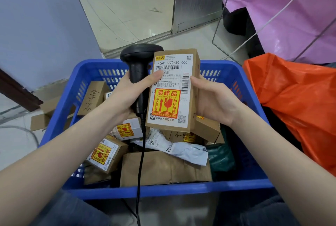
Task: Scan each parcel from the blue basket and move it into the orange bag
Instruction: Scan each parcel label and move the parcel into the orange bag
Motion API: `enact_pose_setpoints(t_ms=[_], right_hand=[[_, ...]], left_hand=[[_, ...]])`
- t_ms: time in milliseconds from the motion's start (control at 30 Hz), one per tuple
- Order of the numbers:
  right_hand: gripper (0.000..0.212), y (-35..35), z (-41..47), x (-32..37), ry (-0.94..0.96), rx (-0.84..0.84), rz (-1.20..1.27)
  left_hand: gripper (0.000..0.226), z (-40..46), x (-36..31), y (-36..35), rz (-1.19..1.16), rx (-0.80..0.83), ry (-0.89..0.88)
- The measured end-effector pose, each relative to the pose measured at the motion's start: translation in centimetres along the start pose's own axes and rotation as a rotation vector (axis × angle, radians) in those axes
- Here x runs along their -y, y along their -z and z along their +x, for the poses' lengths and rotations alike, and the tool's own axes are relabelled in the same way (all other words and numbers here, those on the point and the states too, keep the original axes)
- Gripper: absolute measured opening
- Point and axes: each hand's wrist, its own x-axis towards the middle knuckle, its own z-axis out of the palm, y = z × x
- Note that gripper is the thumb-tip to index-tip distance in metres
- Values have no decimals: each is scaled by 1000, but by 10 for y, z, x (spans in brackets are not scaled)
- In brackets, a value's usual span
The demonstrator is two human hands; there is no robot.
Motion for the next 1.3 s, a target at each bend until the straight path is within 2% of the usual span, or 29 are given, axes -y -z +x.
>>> enact_pose_setpoints(t_ms=[67, 167, 267, 400, 500, 633, 733, 1000, 1300], right_hand=[[81, -1, 0, -3, -28, 12, -12], [71, -5, 1, -6, -9, -7, -36], [72, -7, 3, -7, 7, -52, -34], [48, -7, -3, 2, 38, -188, -33], [38, -4, -8, 8, 60, -234, -43], [43, 0, -6, 8, 66, -289, -81], [46, 1, -3, 7, 90, -354, -110], [76, 3, 5, 4, 158, -452, -144], [75, 4, 8, 2, 172, -454, -156]], left_hand=[[63, 0, 0, 0, -22, 1, 14], [62, 0, 1, 0, -59, 0, 28], [55, 3, 0, 1, -68, -34, 31], [39, 6, -3, 3, -118, -117, 62], [23, 5, -4, 6, -202, -90, 84], [19, 2, -7, 8, -202, -22, 78], [24, -1, -9, 4, -168, 42, 22], [17, -1, -4, 2, -63, 63, 4], [19, -2, -4, -2, -48, 43, 48]])
